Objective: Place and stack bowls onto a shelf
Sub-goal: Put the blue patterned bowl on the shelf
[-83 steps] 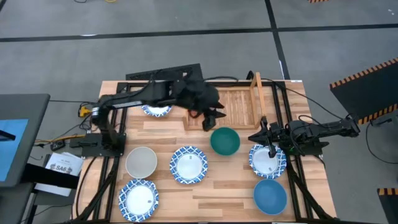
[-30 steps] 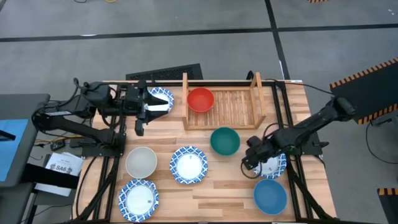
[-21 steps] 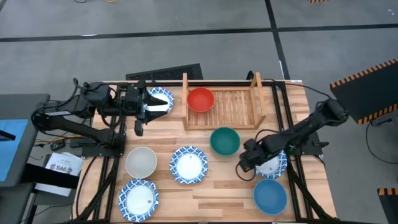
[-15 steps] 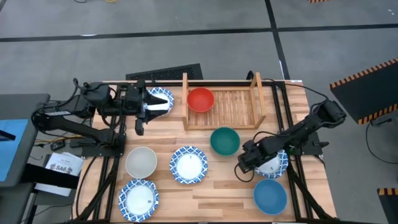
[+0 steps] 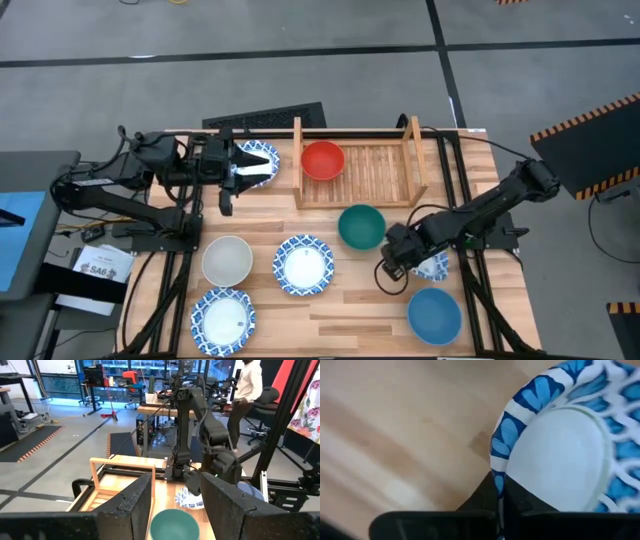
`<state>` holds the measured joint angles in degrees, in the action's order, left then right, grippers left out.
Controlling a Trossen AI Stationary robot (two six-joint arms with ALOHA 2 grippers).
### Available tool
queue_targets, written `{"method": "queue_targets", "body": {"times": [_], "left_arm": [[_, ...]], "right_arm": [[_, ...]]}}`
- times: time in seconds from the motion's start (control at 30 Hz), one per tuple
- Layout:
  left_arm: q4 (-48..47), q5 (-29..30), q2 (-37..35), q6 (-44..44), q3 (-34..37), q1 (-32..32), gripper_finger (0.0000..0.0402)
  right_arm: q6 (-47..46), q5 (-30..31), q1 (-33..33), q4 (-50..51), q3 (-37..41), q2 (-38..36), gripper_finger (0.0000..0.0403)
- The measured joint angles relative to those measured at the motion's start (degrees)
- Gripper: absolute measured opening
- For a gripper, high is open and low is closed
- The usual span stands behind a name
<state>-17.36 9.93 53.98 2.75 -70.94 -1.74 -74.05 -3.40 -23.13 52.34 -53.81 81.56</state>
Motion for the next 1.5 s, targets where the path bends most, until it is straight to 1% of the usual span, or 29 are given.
{"method": "queue_targets", "body": {"times": [0.1,0.2,0.27,0.4,0.47,0.57,0.67,0.87,1.03,1.13,1.27,1.5], "left_arm": [[-0.3,0.0,0.0,0.0,0.0,0.0,0.0153],[-0.5,0.2,0.0,0.0,0.0,0.0,0.0153],[-1.2,1.1,0.0,0.0,0.0,0.0,0.0153],[-2.8,1.5,0.0,0.0,0.0,0.0,0.0153],[-3.1,1.5,0.0,0.0,0.0,0.0,0.0153],[-3.1,1.5,0.0,0.0,0.0,0.0,0.0153],[-3.1,1.6,0.0,0.0,0.0,0.0,0.0153],[-3.1,2.1,0.0,0.0,0.0,0.0,0.0153],[-2.8,2.1,0.0,0.0,0.0,0.0,0.0153],[-2.8,1.9,0.0,0.0,0.0,0.0,0.0153],[-2.8,1.9,0.0,0.0,0.0,0.0,0.0153],[-2.7,1.9,0.0,0.0,0.0,0.0,0.0153]], "right_arm": [[6.4,-0.1,0.0,2.0,-5.4,0.1,0.0031],[14.7,-1.5,0.0,2.2,-11.9,0.1,0.0020],[19.0,-2.5,0.0,3.3,-16.9,0.1,0.0020],[25.9,-4.4,0.5,9.4,-27.8,0.1,0.0020],[28.5,-3.7,1.3,13.5,-32.4,0.4,0.0020],[33.0,1.7,3.7,16.7,-36.9,1.7,0.0020],[40.1,7.6,8.2,16.5,-38.4,3.9,0.0020],[52.2,15.0,19.7,19.6,-38.5,12.2,0.0020],[58.0,21.8,28.6,20.6,-38.5,20.9,0.0020],[59.2,21.8,32.6,20.7,-38.4,25.4,0.0020],[59.3,21.8,35.7,20.7,-38.4,30.3,0.0020],[59.1,23.4,38.0,20.4,-38.0,35.5,0.0020]]}}
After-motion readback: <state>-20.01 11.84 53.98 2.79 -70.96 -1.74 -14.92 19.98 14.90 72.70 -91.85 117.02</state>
